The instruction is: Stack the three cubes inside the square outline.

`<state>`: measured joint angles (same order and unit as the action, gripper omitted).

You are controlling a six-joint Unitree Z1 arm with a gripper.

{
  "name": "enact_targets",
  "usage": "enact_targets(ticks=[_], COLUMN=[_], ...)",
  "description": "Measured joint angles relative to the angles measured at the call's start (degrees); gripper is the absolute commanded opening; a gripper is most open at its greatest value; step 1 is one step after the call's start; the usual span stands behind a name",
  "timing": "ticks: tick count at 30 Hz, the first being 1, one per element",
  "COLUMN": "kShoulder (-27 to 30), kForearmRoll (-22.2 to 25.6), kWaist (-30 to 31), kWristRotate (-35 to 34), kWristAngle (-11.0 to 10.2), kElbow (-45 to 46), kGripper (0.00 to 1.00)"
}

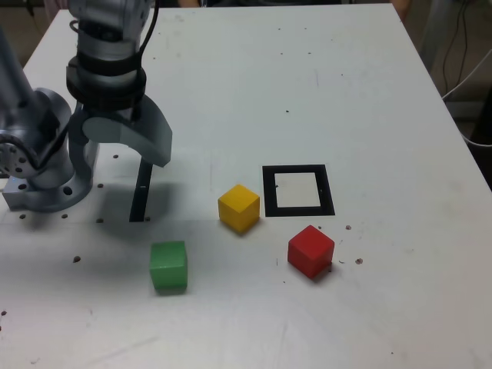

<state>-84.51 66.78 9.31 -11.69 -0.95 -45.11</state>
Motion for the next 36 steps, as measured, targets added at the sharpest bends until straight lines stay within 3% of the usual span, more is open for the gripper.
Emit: enact_targets(ticks=[17, 27, 36], kShoulder=[-1.1, -2.3, -12.9], kForearmRoll=[-0.8, 8.0, 13.2], kWaist=[-0.3, 3.2, 8.9], kWristRotate=[0.4, -0.1, -1.7], kWristAngle=[1.1, 1.1, 1.3], kElbow=[-2.0, -13.3, -30.1], kGripper=[0.99, 0.99, 0.99])
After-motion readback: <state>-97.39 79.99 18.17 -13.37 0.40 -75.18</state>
